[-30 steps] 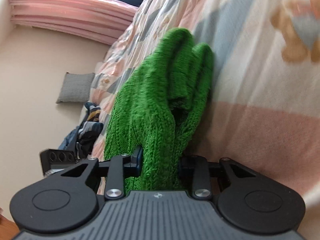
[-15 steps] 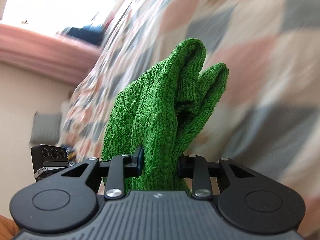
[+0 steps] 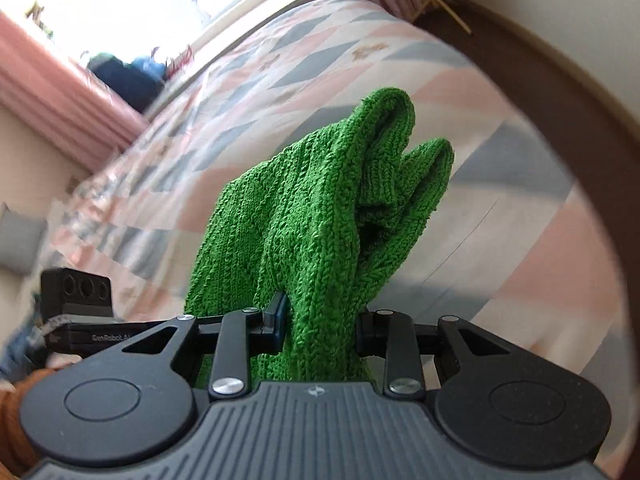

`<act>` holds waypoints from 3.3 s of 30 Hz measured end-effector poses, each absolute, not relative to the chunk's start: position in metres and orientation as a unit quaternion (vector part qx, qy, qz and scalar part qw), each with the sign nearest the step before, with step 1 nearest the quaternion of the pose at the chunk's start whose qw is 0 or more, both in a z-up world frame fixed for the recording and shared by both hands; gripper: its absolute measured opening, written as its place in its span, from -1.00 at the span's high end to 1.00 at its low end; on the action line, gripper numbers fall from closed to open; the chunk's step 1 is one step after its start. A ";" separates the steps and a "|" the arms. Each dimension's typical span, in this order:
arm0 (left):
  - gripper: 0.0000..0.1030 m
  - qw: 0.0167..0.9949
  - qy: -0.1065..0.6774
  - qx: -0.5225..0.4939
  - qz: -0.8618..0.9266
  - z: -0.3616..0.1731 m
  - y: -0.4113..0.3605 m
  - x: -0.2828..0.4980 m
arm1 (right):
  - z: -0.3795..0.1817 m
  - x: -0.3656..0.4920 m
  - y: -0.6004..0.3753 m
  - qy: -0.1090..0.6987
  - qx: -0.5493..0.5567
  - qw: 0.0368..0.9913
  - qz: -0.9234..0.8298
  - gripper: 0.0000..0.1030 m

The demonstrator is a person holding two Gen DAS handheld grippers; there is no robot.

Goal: Fold clothes
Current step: 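Lift the folded vest with both grippers and carry it across the bed, then lower the folded vest onto the duvet and open both grippers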

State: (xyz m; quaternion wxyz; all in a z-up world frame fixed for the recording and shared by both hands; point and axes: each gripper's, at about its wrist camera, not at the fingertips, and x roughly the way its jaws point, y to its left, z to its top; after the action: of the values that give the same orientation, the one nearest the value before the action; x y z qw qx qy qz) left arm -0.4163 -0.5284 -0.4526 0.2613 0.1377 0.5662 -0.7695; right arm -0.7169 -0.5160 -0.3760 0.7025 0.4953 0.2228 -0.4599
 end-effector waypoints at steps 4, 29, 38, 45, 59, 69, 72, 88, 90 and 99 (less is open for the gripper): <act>0.21 0.284 0.551 0.134 -0.773 -0.474 -0.564 -0.463 | -0.394 -0.749 -0.556 0.252 0.473 0.704 -0.465 0.41; 0.00 0.259 0.606 0.170 -0.733 -0.516 -0.680 -0.461 | -0.552 -0.799 -0.300 -0.257 0.625 0.435 -0.594 -0.44; 0.12 0.273 0.589 0.186 -0.737 -0.519 -0.674 -0.463 | -0.543 -0.802 -0.352 -0.209 0.608 0.436 -0.631 0.45; 0.13 0.261 0.565 0.203 -0.756 -0.518 -0.659 -0.475 | -0.510 -0.814 -0.344 -0.159 0.550 0.446 -0.688 0.54; 0.36 0.263 0.417 0.226 -0.840 -0.441 -0.661 -0.457 | -0.447 -0.757 -0.344 -0.011 0.409 0.377 -0.831 0.36; 0.51 0.268 0.306 0.312 -0.859 -0.490 -0.655 -0.514 | -0.509 -0.746 -0.380 0.114 0.412 0.390 -0.816 0.38; 0.52 0.280 0.264 0.331 -0.862 -0.485 -0.647 -0.526 | -0.516 -0.753 -0.377 0.125 0.410 0.395 -0.813 0.27; 0.50 0.244 0.204 0.403 -0.858 -0.487 -0.585 -0.528 | -0.489 -0.632 -0.359 0.208 0.368 0.455 -0.784 0.23; 0.49 0.255 0.207 0.407 -0.852 -0.482 -0.584 -0.527 | -0.488 -0.640 -0.362 0.196 0.389 0.447 -0.781 0.24; 0.09 0.287 0.224 0.417 -0.833 -0.391 -0.531 -0.469 | -0.419 -0.615 -0.325 0.160 0.408 0.430 -0.789 0.22</act>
State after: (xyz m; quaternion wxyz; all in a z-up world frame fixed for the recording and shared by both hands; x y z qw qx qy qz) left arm -0.4691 -0.5307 -0.3911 0.2866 0.4167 0.2242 -0.8330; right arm -0.6145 -0.3252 -0.4192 0.4304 0.4082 0.1602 -0.7890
